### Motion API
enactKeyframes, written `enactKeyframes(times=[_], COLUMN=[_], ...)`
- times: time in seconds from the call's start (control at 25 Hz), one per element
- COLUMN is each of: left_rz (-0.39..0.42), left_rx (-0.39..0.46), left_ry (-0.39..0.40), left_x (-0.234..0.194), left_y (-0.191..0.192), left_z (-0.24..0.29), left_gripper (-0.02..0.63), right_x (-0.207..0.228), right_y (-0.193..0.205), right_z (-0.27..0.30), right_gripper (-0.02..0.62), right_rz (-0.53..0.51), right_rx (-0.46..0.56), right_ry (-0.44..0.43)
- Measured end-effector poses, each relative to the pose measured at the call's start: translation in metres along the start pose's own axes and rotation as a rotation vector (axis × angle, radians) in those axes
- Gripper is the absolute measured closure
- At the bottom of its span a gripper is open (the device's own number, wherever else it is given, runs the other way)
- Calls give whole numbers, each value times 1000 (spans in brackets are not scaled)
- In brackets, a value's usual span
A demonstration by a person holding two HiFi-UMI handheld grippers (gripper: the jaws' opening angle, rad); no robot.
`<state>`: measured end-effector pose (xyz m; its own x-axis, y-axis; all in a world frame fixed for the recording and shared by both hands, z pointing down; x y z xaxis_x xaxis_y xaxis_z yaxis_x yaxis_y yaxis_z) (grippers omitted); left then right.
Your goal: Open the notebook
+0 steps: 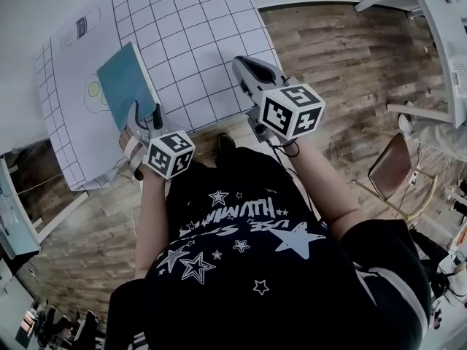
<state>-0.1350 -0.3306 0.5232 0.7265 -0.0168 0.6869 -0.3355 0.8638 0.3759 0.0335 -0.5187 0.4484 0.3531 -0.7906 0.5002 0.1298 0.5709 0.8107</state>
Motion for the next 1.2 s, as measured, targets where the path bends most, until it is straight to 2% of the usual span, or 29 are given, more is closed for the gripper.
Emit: enactKeyframes(times=[0.08, 0.16, 0.36, 0.44, 0.52, 0.72, 0.96, 1.08, 1.2], left_rz=[51, 104, 144, 164, 145, 2, -293, -449, -563], left_rx=[-19, -22, -55, -60, -49, 22, 142, 206, 259], left_ry=[-11, -21, -26, -31, -31, -59, -85, -45, 14], left_x=[2, 7, 15, 14, 9, -17, -66, -90, -112], left_y=[0, -1, -1, -3, -5, -2, 14, 37, 59], left_z=[2, 3, 3, 2, -1, -17, -47, -55, -59], left_gripper=[352, 389, 512, 536, 550, 559, 563, 563, 563], right_x=[3, 6, 7, 7, 7, -6, -32, -51, -74], right_y=[0, 0, 0, 0, -1, -2, -8, -11, -11], right_z=[-1, -2, -2, -3, -3, 8, 25, 37, 51], right_gripper=[577, 577, 577, 577, 577, 577, 577, 577, 577], right_rz=[4, 10, 18, 21, 24, 13, -26, -39, -53], right_rx=[2, 3, 9, 10, 10, 4, -1, 13, 25], right_ry=[4, 8, 4, 3, 1, -20, -47, -53, -57])
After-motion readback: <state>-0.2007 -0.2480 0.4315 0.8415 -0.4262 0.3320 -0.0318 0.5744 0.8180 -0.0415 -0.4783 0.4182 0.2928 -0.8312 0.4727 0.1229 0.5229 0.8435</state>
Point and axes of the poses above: the fingertips, and each gripper's own axes: z forward along the fingers, x to its right, y out of its underside, the point moved 5 cm from there along -z, backward along the fingers, and after that the axes turned 3 degrees about z, right-handed, at the moved point
